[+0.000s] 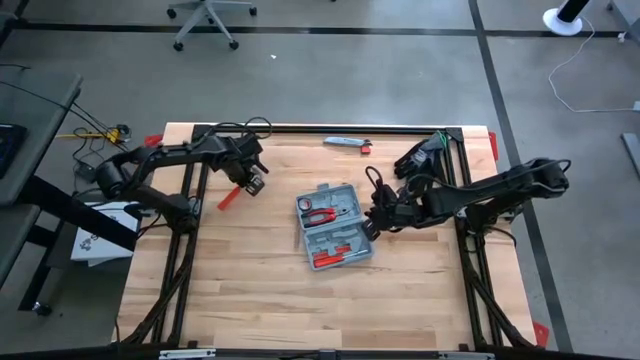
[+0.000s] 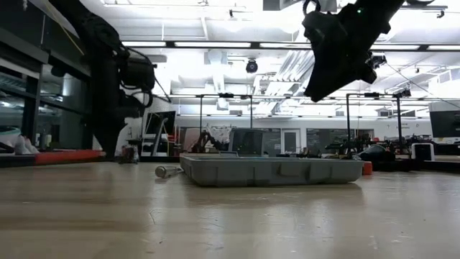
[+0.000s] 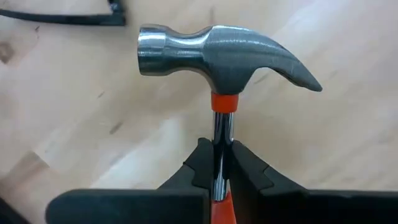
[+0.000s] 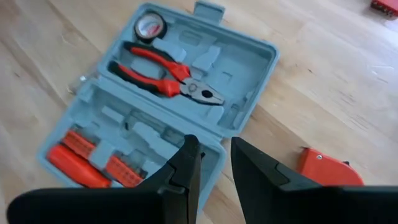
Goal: Prefit tool cases
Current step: Put the orange hammer into the gray prefit tool case
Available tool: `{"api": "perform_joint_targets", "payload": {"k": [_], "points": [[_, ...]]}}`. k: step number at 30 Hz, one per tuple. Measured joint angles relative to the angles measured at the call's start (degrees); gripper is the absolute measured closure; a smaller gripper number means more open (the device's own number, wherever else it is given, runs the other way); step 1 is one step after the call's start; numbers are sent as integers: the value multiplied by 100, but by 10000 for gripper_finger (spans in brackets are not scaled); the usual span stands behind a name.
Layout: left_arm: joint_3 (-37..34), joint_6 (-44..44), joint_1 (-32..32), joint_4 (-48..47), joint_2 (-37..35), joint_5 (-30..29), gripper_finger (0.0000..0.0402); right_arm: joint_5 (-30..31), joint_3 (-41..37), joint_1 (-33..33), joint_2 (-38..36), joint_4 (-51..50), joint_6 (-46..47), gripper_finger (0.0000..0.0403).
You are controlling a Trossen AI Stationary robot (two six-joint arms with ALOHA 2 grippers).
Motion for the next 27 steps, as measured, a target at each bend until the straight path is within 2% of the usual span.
{"api": "perform_joint_targets", "payload": {"k": [7,14,19,23,27], "points": [[2,-596,-416,13,-660,279,387,88,2,12,-508,-193,90,320],[13,-1595,-1323,621,-1033,272,387,259,4,-4,-995,-1143,82,320],[13,-2551,-2225,1464,-839,132,387,504,4,-7,-1220,-1818,22,320],[57,-3325,-2908,2256,-482,18,387,507,4,-7,-1365,-1882,-348,320],[631,-3531,-3448,2358,192,-93,387,424,4,-4,-1412,-1882,-483,320]]}}
